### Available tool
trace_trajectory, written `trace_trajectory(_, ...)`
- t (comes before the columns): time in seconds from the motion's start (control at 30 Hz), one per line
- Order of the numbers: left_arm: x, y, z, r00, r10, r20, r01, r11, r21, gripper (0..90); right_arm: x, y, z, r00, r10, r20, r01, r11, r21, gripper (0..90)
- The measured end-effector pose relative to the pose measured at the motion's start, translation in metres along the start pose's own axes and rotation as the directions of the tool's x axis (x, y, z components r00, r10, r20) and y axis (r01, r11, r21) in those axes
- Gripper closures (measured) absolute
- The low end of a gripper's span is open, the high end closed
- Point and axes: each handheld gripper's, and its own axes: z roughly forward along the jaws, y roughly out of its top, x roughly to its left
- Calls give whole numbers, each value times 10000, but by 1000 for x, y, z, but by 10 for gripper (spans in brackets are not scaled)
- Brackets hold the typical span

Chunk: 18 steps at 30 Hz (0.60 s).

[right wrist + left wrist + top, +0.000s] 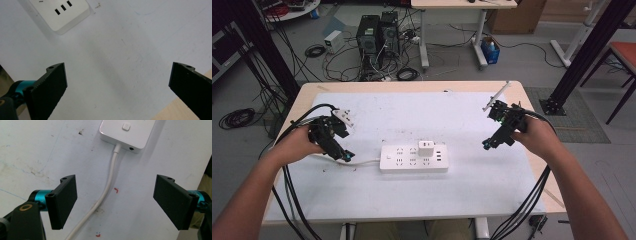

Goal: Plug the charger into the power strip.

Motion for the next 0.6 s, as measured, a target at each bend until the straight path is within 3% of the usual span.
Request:
trace_trajectory(0.13,3,3,1,9998,-162,-76,161,9998,-153,194,2,-13,-4,9999,100,130,-100,9999,-6,10)
trace_trajectory(0.23,5,3,2,9999,-62,-113,62,10000,33,194,3,-18,-3,9998,71,160,-71,10000,-15,10)
trace_trajectory(0.6,7,5,4,9997,-68,-244,70,9999,108,193,4,-25,9,9996,286,-10,-286,9995,-101,10)
